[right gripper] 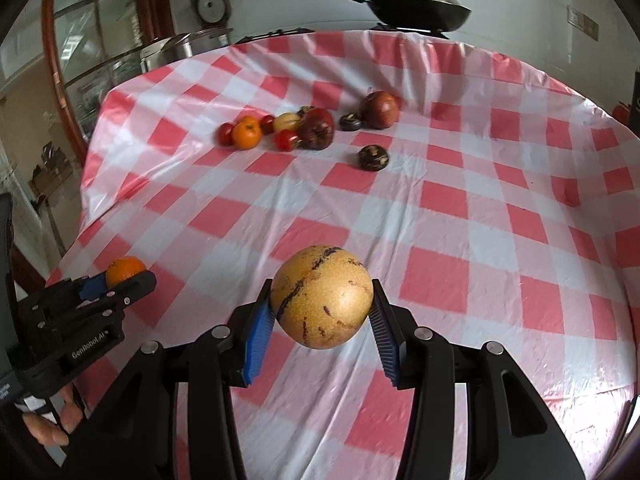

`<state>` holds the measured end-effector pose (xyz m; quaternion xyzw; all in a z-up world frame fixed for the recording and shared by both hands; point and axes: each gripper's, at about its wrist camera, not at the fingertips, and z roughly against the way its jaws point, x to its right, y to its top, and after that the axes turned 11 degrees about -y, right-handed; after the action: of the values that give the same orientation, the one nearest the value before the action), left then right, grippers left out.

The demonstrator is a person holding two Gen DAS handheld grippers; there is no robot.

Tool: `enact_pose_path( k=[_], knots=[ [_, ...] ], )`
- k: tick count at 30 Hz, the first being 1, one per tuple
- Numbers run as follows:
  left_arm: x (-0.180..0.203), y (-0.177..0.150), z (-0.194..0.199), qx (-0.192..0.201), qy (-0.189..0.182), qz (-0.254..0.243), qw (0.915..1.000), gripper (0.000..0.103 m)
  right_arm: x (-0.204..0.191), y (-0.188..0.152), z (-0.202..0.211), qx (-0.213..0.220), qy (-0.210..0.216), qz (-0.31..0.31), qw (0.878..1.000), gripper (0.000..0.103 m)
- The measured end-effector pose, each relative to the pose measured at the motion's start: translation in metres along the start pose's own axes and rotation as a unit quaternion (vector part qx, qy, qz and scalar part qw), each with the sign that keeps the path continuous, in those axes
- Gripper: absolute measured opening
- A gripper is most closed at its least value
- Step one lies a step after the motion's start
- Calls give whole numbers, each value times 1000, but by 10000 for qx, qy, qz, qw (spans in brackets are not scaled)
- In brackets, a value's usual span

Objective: Organize fruits
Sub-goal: 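Carry the orange and striped fruit with both tools over the white box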

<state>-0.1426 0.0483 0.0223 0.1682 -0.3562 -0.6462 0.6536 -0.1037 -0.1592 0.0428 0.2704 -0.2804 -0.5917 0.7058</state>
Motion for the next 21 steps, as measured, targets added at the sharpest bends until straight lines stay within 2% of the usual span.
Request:
enact_pose_path(
  k=[13, 21],
  knots=[
    [-38, -37, 51, 49, 230, 137, 9996, 40, -65, -28, 26, 41, 474, 811, 9956, 46],
    [-75, -62, 83, 106, 392, 453, 9982, 40, -108, -42, 38, 12, 794, 1326, 9880, 46]
  ],
)
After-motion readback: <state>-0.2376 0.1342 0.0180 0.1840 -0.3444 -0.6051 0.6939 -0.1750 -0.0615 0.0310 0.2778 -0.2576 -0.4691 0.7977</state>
